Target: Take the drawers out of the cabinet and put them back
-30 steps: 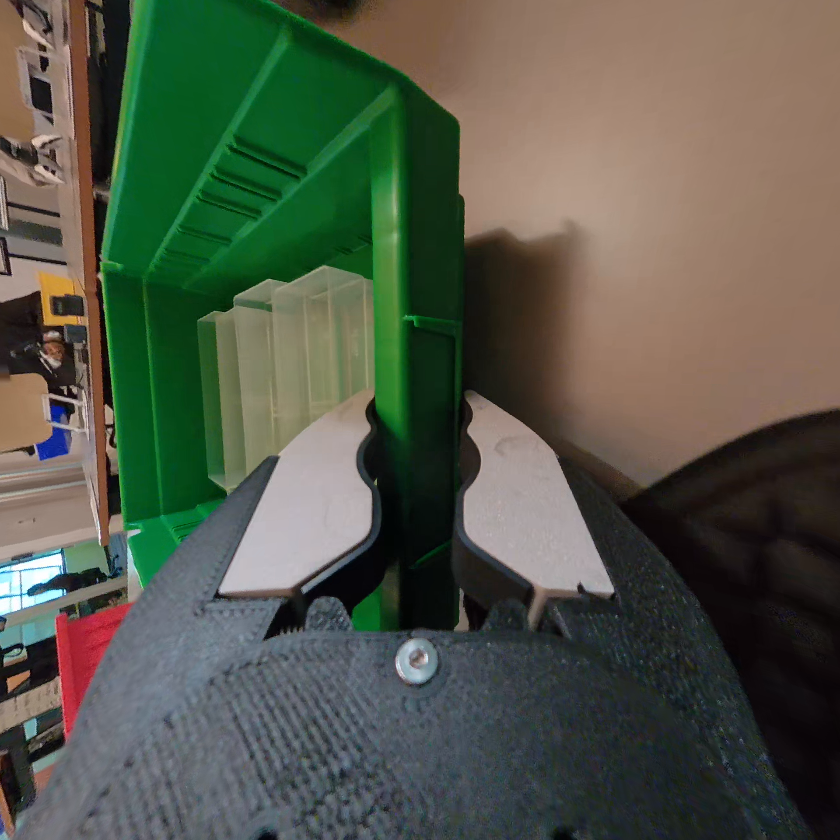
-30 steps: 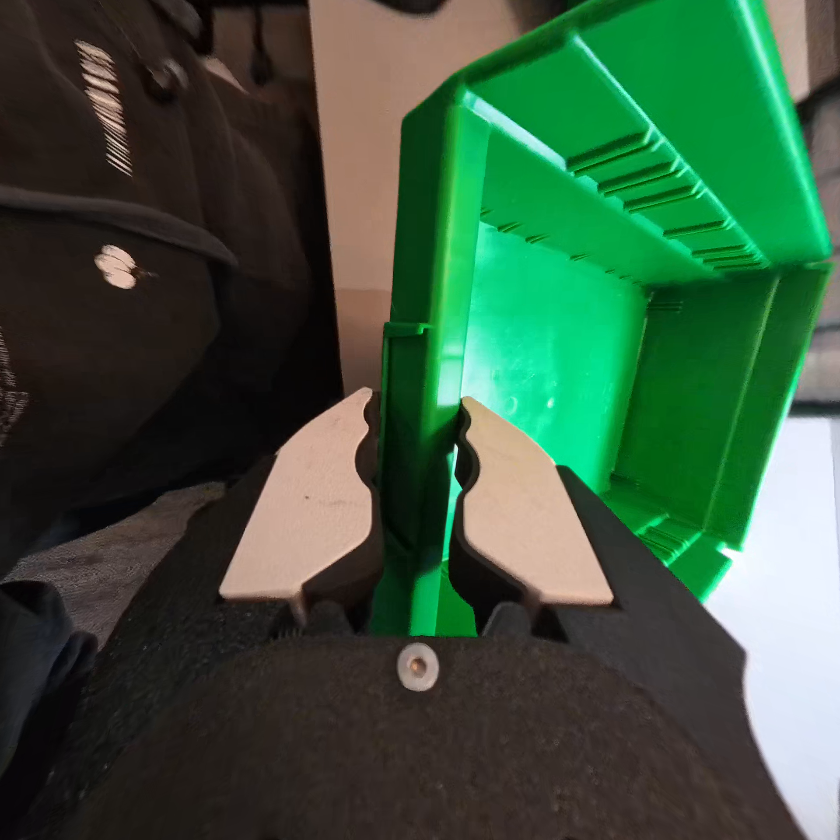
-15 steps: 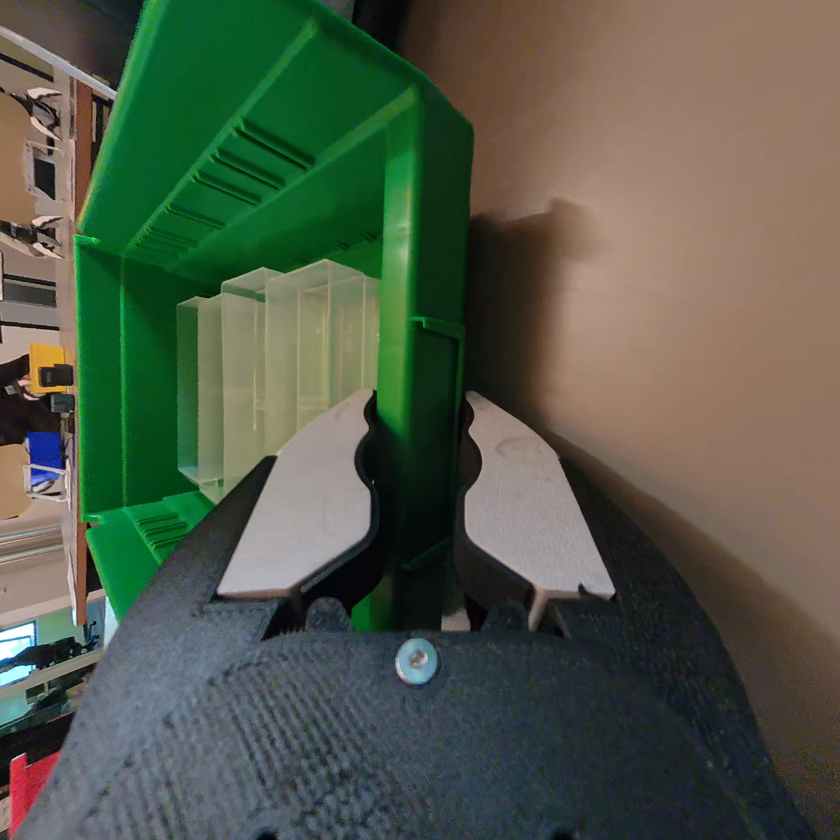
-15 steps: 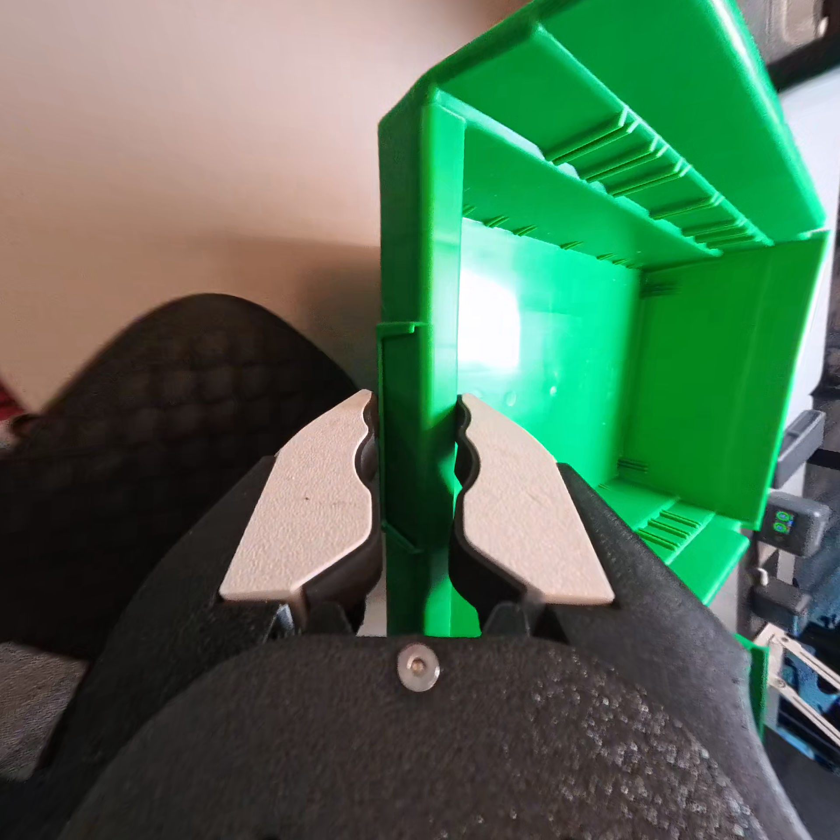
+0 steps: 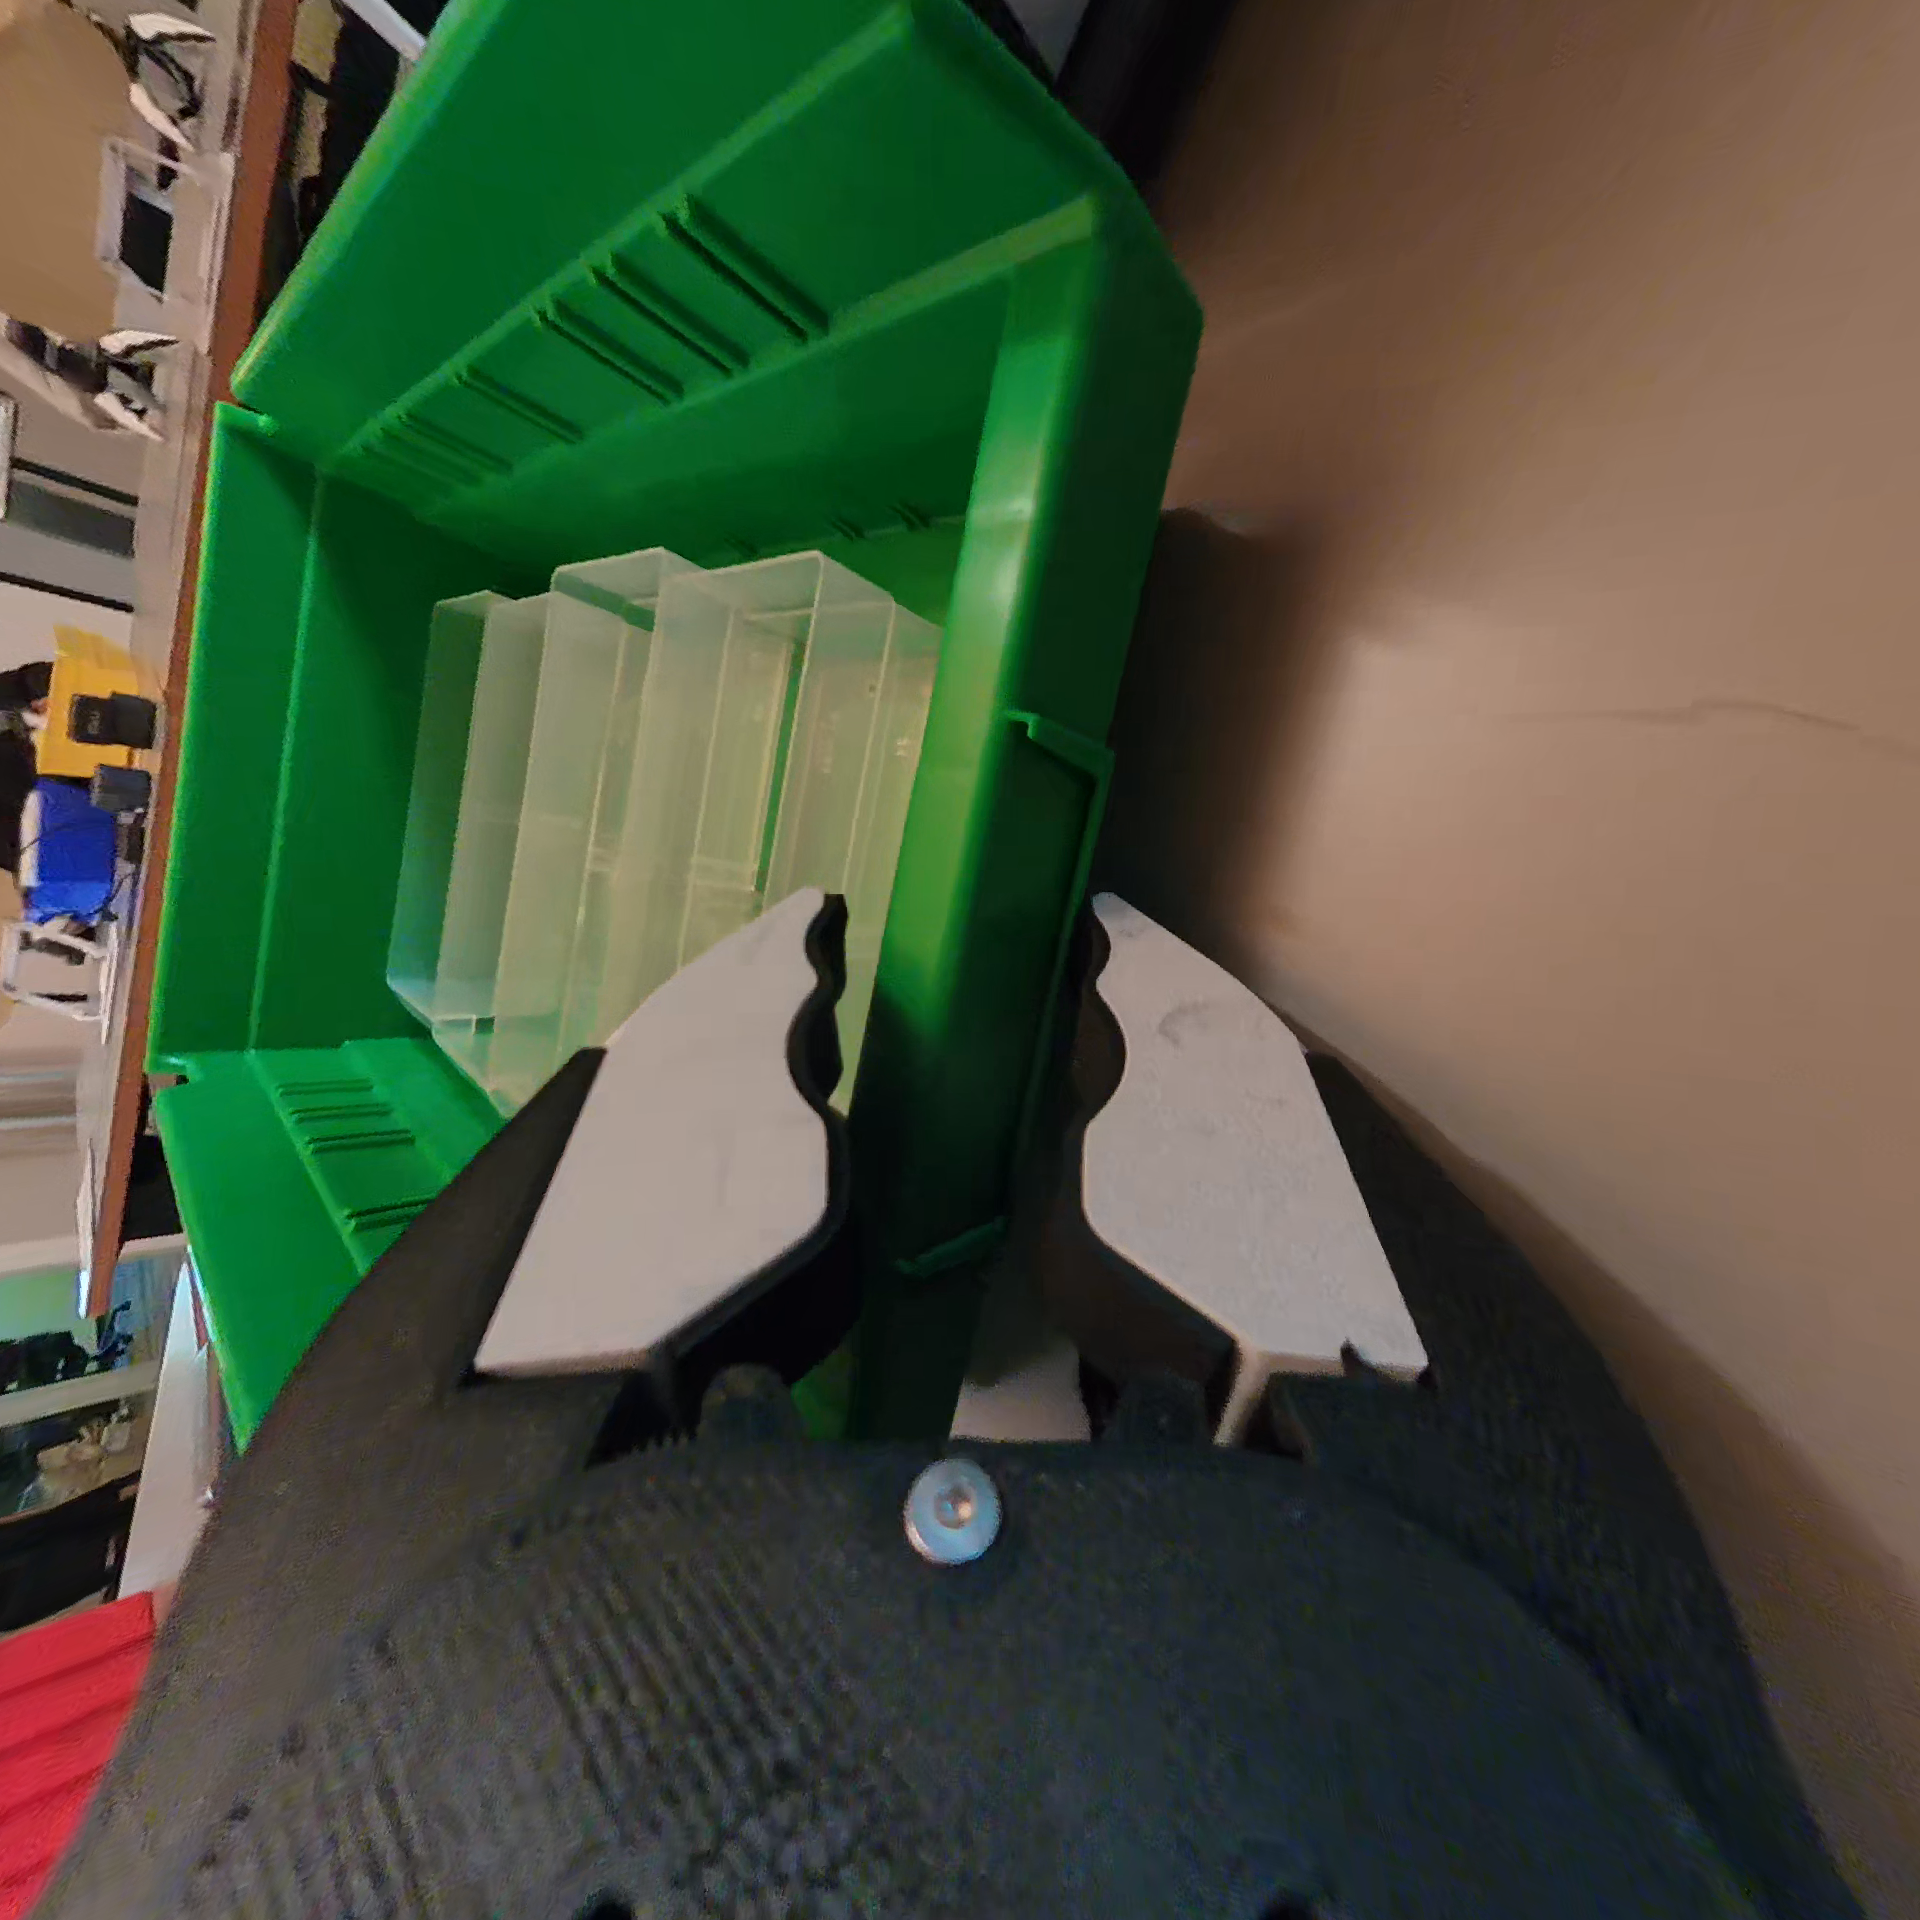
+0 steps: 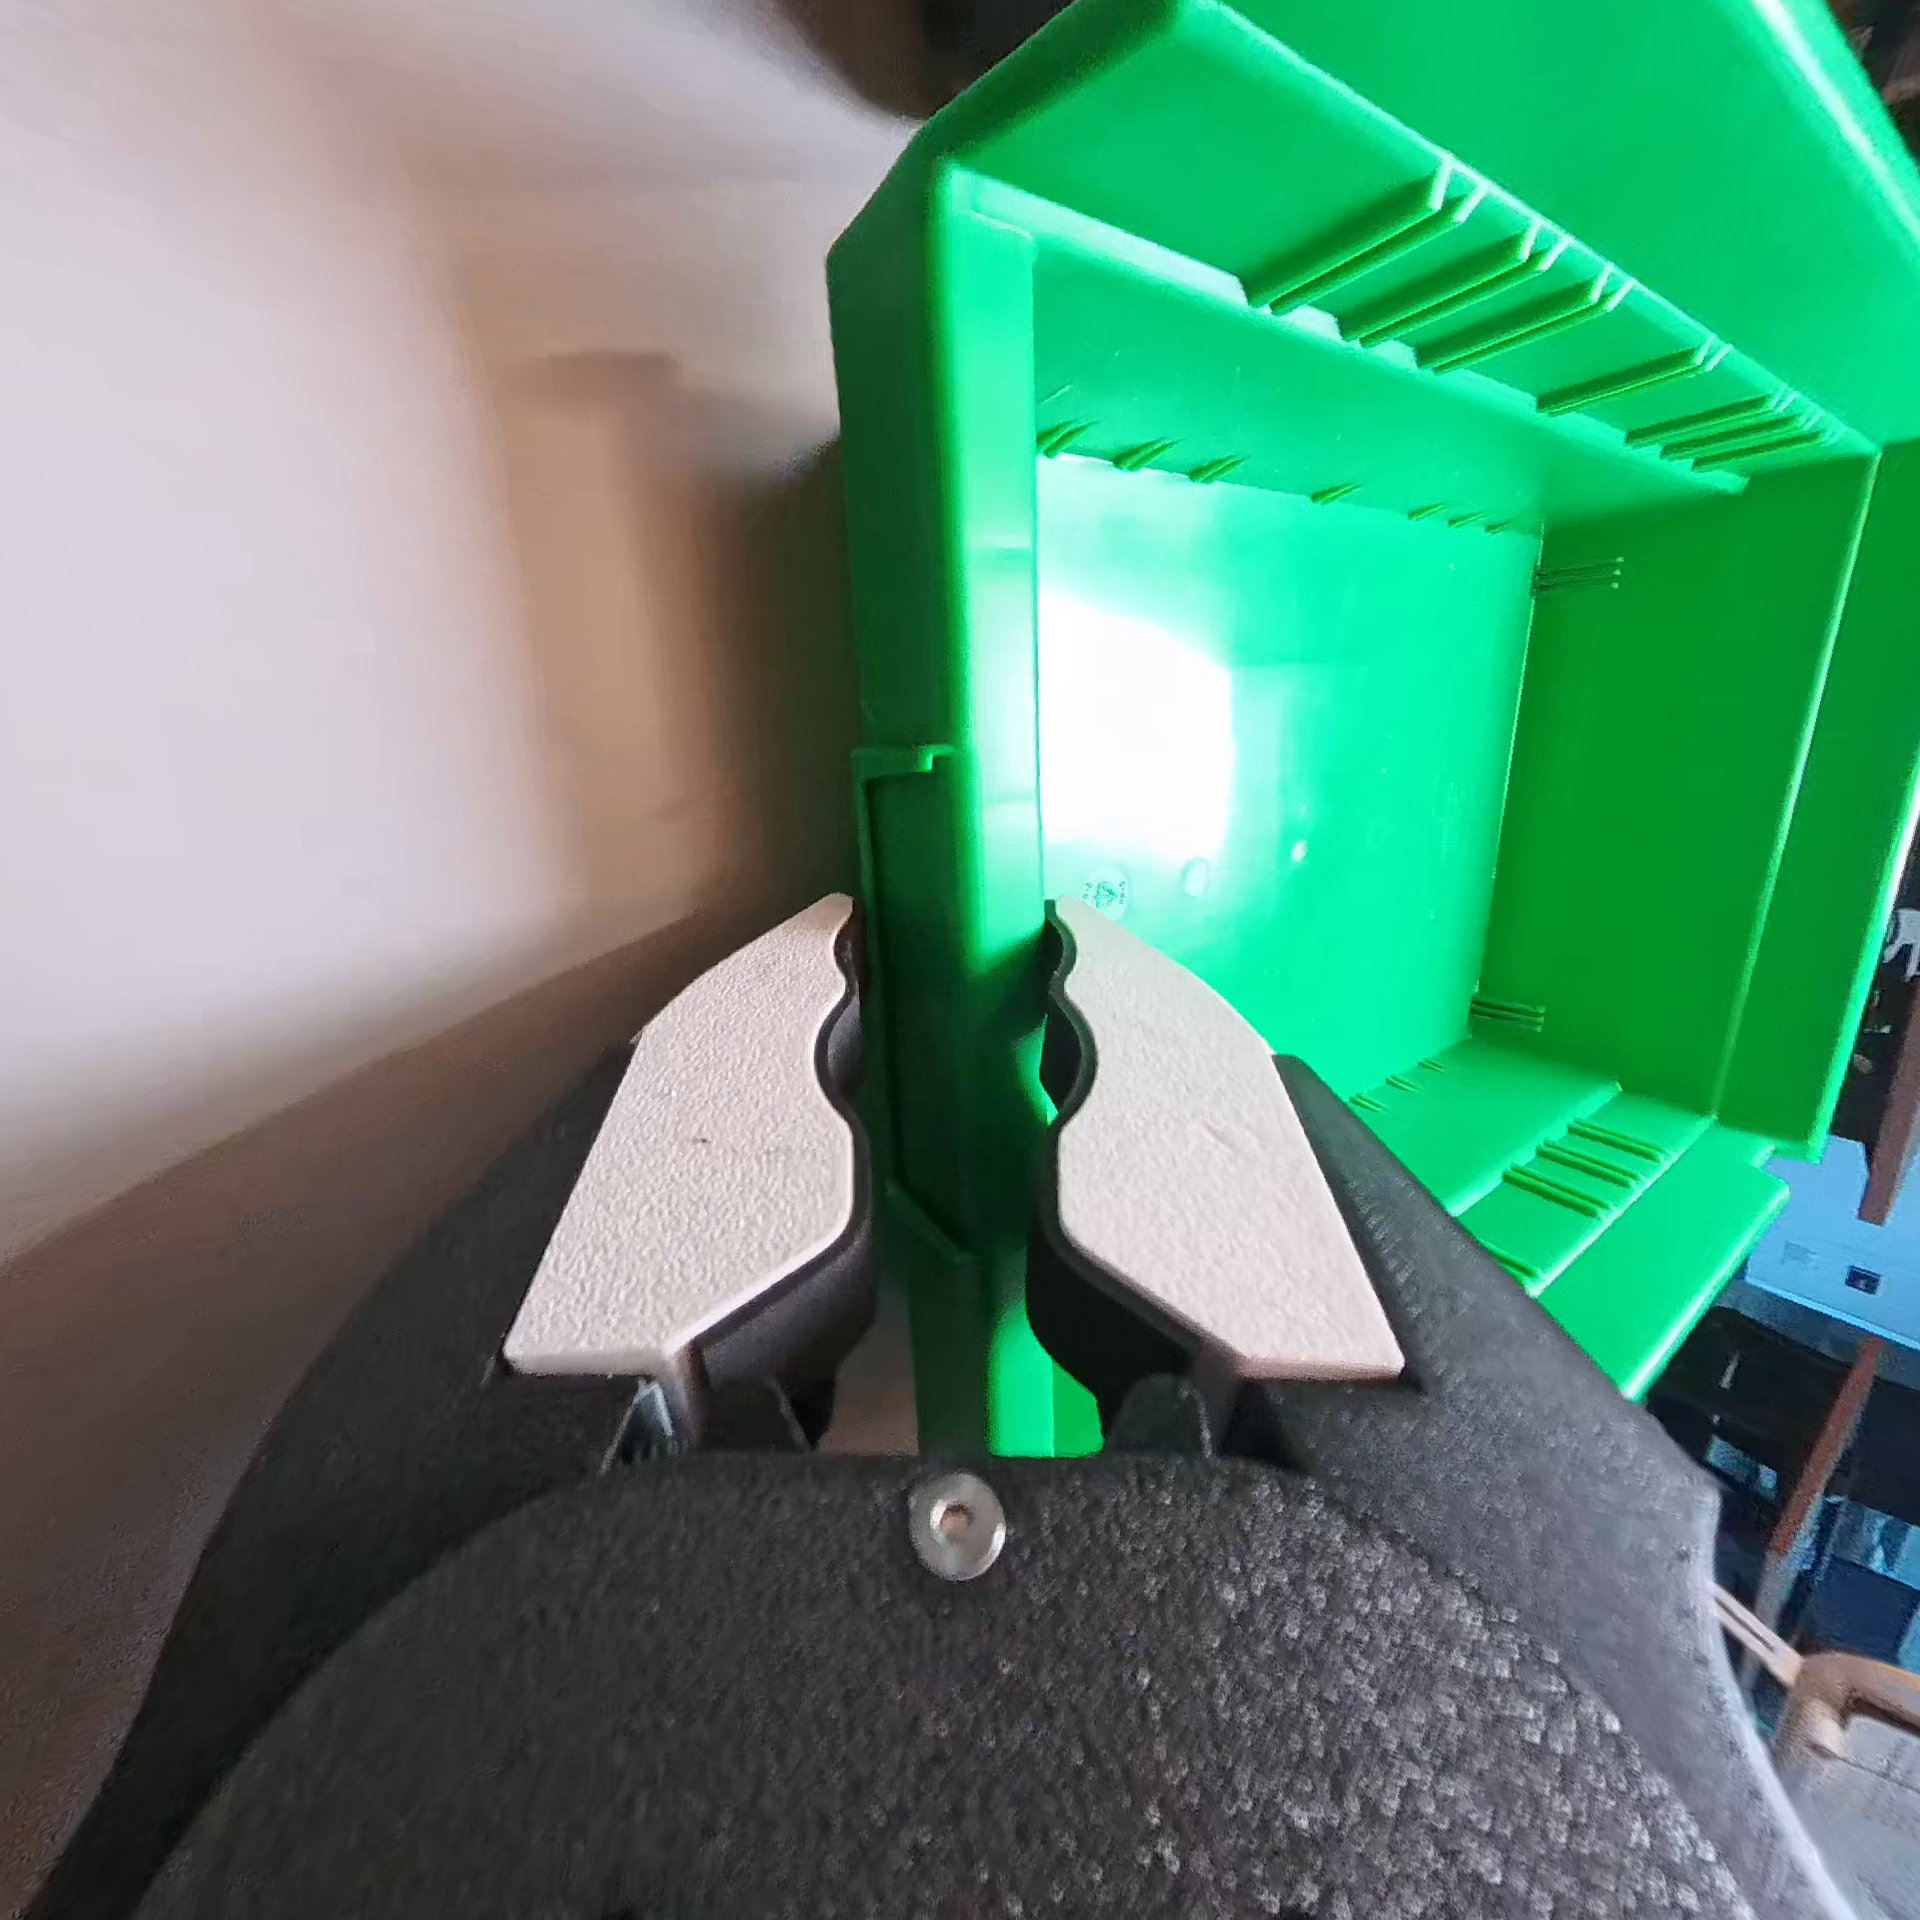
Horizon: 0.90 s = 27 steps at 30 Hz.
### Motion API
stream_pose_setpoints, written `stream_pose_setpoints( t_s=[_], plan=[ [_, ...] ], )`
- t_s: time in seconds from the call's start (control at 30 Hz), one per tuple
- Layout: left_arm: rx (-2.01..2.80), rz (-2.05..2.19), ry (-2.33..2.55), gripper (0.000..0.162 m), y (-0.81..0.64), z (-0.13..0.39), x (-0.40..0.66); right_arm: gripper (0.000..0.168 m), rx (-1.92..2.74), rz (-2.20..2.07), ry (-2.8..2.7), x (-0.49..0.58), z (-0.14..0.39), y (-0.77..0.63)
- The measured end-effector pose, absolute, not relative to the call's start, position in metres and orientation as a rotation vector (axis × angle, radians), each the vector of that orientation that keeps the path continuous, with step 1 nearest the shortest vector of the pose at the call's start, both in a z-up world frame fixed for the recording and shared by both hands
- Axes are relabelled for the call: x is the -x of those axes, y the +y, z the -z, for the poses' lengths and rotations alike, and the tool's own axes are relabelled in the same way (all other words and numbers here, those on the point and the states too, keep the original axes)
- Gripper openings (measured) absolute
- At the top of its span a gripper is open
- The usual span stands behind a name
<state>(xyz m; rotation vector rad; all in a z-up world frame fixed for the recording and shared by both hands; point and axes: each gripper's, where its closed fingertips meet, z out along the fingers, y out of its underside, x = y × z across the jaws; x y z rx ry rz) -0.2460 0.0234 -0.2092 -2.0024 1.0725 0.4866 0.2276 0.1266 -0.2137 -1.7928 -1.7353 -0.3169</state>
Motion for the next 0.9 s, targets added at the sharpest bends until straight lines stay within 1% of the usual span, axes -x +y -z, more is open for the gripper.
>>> stream_pose_setpoints(
  t_s=[0.17,0.33,0.43,0.5,0.63,0.77,0.9],
  plan=[
    [1.924,-0.582,1.013,0.048,0.023,0.208,0.25,0.031,1.866,0.274,-1.675,-0.222,0.216,0.135],
    [1.933,-0.567,0.965,0.051,0.023,0.206,0.251,0.034,1.929,0.299,-1.557,-0.222,0.211,0.133],
    [1.962,-0.627,1.021,0.047,0.016,0.207,0.254,0.034,1.875,0.332,-1.526,-0.221,0.2,0.127],
    [1.944,-0.639,1.038,0.042,0.01,0.204,0.253,0.03,1.827,0.342,-1.499,-0.218,0.194,0.122],
    [1.978,-0.462,0.933,0.045,0.007,0.197,0.248,0.025,1.812,0.355,-1.422,-0.219,0.191,0.122],
    [1.985,-0.525,1.024,0.035,0.011,0.2,0.244,0.023,1.82,0.306,-1.435,-0.22,0.191,0.125],
    [1.999,-0.517,1.033,0.034,0.02,0.201,0.235,0.024,1.81,0.365,-1.412,-0.224,0.191,0.135]
  ],
)
